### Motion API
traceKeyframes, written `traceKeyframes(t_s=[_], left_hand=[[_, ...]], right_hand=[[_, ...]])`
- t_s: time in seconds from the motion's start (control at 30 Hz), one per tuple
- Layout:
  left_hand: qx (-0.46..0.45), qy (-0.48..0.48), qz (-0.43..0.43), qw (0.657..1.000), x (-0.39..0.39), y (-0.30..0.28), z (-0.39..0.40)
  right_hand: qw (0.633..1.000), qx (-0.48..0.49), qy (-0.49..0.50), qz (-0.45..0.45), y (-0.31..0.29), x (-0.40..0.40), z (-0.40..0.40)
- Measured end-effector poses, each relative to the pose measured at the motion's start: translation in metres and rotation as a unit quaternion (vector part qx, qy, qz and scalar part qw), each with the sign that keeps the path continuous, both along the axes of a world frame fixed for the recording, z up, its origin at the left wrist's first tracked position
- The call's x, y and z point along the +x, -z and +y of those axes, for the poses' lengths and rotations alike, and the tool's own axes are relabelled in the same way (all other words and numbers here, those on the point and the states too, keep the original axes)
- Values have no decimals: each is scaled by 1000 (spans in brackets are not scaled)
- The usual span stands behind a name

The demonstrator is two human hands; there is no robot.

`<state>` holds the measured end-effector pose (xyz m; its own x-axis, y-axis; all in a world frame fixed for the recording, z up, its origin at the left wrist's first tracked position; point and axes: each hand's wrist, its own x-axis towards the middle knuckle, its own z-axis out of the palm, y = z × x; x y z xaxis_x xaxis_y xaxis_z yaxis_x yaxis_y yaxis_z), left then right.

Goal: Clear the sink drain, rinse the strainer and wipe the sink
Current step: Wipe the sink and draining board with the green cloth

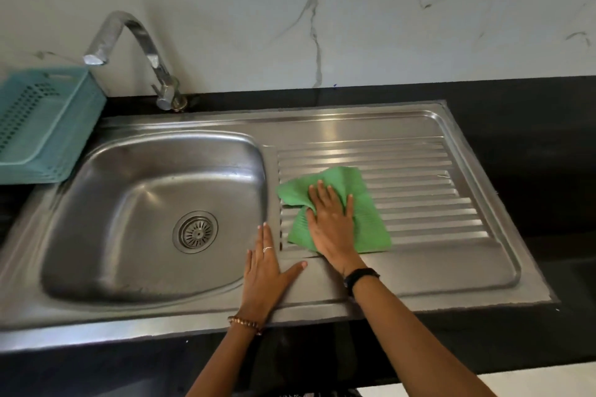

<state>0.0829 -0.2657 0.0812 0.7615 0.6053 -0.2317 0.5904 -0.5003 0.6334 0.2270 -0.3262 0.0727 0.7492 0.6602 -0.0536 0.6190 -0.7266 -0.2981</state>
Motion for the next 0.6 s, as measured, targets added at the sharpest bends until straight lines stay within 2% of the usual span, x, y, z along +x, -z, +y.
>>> traceKeyframes(t_s=[0.13,0.33,0.47,0.6], left_hand=[[5,-2,-6,1000,1,0,0],[7,-8,-9,1000,0,-3,-3],[41,26,42,998,-5,-5,-11],[85,63,61,993,11,-6,-30]], right_hand=[[998,-11,-57,1,-2,-15,19],[984,-17,-176,-25,4,-29,6],[981,-16,-190,-19,2,-24,-8],[991,-3,-130,-24,-2,6,-48]])
